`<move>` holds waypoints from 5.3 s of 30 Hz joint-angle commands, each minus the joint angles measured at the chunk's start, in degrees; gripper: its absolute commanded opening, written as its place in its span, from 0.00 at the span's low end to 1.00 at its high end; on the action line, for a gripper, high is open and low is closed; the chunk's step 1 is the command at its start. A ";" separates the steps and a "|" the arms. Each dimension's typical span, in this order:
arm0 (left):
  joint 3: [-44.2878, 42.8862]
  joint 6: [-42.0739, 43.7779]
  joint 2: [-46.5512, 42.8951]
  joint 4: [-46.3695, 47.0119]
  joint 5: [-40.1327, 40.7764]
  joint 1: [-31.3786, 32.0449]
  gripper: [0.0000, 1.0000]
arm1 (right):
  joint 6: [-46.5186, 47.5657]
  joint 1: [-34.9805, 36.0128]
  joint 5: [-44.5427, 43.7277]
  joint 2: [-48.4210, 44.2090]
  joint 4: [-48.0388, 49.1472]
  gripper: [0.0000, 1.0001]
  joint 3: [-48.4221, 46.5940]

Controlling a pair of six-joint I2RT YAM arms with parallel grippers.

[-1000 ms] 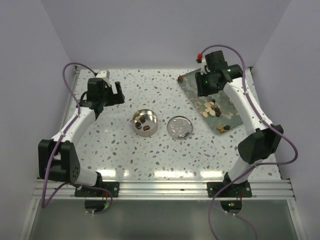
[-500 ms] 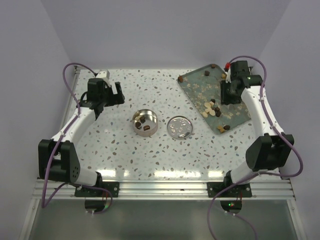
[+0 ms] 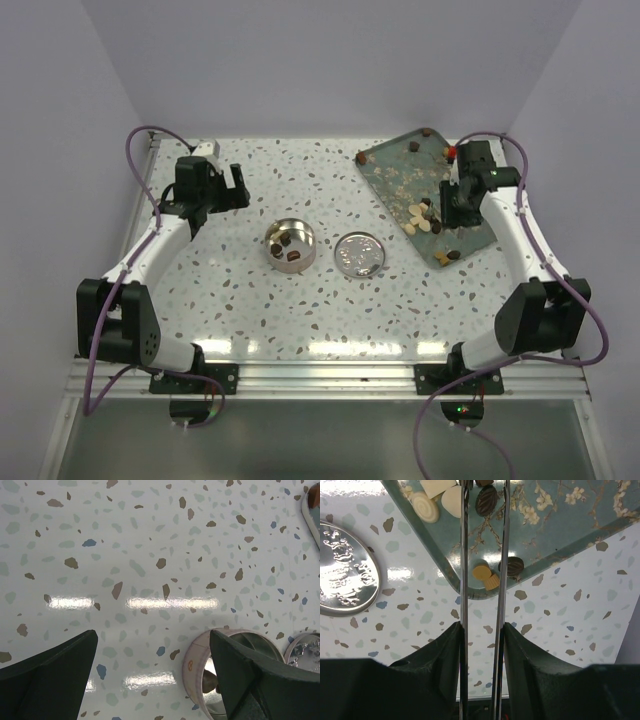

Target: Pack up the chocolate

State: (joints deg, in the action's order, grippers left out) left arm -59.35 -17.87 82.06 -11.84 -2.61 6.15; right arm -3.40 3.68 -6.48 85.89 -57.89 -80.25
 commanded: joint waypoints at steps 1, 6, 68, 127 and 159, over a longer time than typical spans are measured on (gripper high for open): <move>-0.24 0.29 -0.41 1.47 -0.38 0.35 1.00 | -0.29 0.01 0.24 -0.37 2.25 0.40 -1.31; 0.20 0.03 -0.76 1.46 -0.11 0.35 1.00 | -0.38 0.09 0.94 0.86 2.43 0.40 -1.93; -0.06 0.03 -0.59 1.46 -0.47 0.35 1.00 | -1.26 2.03 -0.55 2.00 -3.37 0.35 -6.77; 0.11 -0.06 0.73 2.17 -0.29 0.35 1.00 | -0.73 1.41 -2.74 3.76 -2.75 0.25 -6.22; -0.85 -0.50 0.82 1.38 -0.29 0.44 1.00 | -5.30 35.95 9.55 12.55 -11.02 0.24 -33.57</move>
State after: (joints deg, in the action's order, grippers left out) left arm -59.24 -18.00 83.37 -11.64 -2.81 6.15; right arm -8.29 38.22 -0.12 98.00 -66.43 -111.74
